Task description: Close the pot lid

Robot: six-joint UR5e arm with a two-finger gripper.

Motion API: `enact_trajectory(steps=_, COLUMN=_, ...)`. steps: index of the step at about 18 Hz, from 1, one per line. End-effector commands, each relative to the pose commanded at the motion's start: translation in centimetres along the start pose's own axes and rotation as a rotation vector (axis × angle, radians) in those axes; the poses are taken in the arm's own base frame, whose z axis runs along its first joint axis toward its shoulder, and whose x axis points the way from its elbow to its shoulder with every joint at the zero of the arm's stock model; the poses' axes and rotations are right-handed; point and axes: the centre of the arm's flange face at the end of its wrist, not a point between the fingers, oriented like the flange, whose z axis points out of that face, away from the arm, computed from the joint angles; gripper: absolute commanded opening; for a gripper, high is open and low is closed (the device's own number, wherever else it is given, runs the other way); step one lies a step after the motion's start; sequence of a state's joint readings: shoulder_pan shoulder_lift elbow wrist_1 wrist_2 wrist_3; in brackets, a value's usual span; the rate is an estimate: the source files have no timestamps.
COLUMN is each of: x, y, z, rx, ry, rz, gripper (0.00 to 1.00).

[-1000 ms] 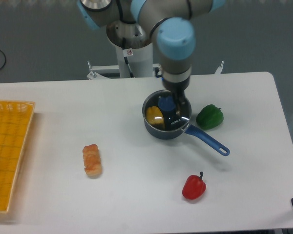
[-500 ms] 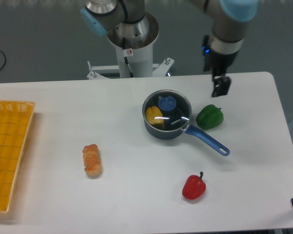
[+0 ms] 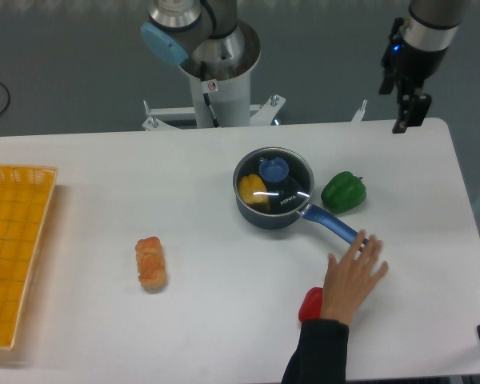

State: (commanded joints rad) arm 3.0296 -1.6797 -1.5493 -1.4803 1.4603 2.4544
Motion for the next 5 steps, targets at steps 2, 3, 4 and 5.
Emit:
enact_trajectory(steps=2, x=0.16, y=0.2, z=-0.01, rx=0.001, ry=0.001, rz=-0.003, gripper=1.0)
enact_trajectory(steps=3, x=0.16, y=0.2, z=-0.01, rx=0.001, ry=0.001, rz=-0.005, gripper=1.0)
enact_trajectory(steps=4, x=0.19, y=0.2, z=0.06, rx=0.001, ry=0.003, rz=-0.005, gripper=1.0)
enact_trajectory(steps=5, x=0.19, y=0.22, z=0.05, rx=-0.001, ry=0.003, rz=-0.005, gripper=1.0)
